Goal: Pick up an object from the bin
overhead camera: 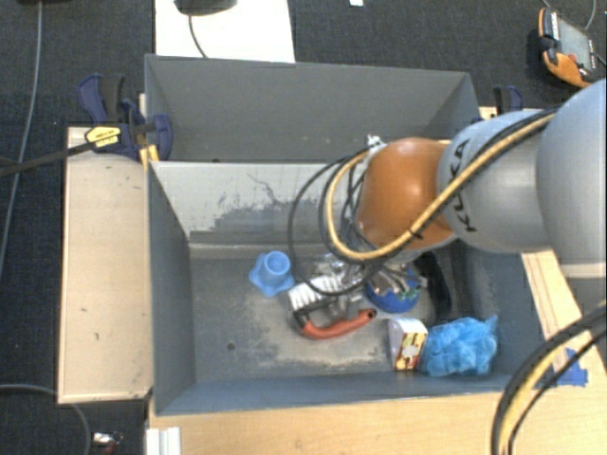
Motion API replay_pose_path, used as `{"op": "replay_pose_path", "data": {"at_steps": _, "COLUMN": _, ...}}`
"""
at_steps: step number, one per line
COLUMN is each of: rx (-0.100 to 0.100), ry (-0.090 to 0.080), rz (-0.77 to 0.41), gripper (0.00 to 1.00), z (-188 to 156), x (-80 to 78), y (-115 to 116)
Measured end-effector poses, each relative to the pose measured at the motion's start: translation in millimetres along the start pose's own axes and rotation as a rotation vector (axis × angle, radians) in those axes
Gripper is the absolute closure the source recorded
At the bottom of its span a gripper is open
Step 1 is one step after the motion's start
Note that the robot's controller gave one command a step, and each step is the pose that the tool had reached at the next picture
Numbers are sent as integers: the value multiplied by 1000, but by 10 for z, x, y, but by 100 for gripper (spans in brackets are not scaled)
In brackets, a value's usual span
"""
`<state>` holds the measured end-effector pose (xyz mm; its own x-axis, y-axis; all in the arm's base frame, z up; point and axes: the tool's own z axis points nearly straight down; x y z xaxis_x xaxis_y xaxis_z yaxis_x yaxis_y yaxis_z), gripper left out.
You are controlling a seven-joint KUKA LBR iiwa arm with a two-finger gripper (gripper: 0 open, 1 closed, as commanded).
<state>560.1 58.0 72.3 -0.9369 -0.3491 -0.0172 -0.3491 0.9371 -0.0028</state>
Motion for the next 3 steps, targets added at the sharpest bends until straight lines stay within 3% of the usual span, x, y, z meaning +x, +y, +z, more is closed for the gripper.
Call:
{"op": "replay_pose_path", "data": {"at_steps": 1, "rx": -1, "ry": 1, "rz": 0, "gripper": 100, "z": -62, "x": 9, "y": 4}}
{"op": "replay_pose_path", "data": {"at_steps": 3, "rx": -1, "ry": 3, "rz": 1, "gripper": 100, "z": -561, "x": 8, "y": 8}}
